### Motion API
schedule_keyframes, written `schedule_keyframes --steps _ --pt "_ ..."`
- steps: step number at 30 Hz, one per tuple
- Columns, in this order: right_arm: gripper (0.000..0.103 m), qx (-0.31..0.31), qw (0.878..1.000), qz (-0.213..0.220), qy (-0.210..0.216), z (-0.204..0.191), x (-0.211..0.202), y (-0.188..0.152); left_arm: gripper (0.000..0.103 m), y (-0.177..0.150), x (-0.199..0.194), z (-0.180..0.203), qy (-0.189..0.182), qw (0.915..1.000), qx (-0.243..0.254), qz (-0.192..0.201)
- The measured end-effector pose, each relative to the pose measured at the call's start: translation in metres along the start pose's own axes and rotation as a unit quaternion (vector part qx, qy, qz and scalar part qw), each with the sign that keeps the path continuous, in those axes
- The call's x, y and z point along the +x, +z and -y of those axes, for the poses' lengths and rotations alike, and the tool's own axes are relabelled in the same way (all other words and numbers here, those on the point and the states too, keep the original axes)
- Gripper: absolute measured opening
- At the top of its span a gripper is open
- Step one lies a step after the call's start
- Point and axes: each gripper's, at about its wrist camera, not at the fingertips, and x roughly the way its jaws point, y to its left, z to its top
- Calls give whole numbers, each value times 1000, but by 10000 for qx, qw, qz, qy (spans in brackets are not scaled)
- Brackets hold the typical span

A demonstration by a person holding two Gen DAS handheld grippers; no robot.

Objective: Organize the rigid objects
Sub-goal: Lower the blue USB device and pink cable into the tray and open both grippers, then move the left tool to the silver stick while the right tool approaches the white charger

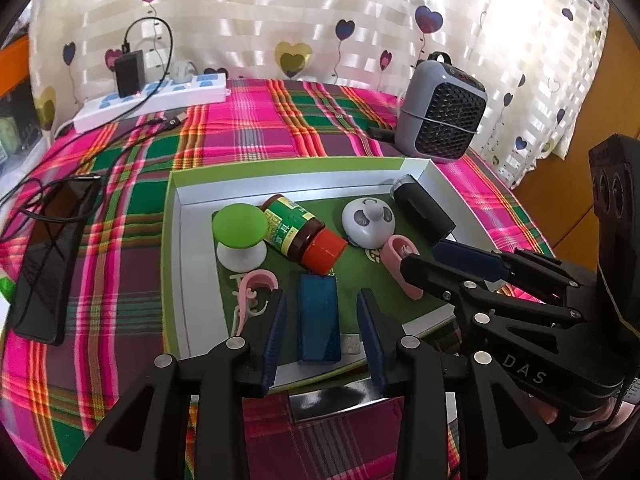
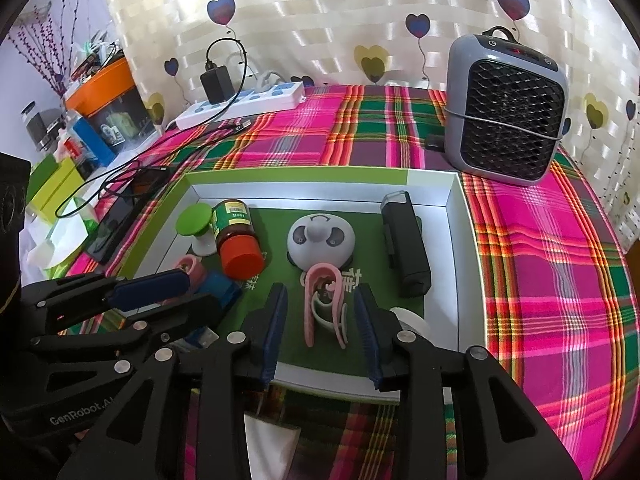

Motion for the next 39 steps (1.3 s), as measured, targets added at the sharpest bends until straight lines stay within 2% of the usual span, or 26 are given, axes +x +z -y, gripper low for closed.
schedule_keyframes --steps 30,39 --pt "36 190 9985 500 -76 -22 -58 -33 35 -31 -62 -9 100 9983 -87 573" --pt "36 310 9986 412 -109 -25 -64 -54 35 -46 -73 -22 70 9977 -263 616"
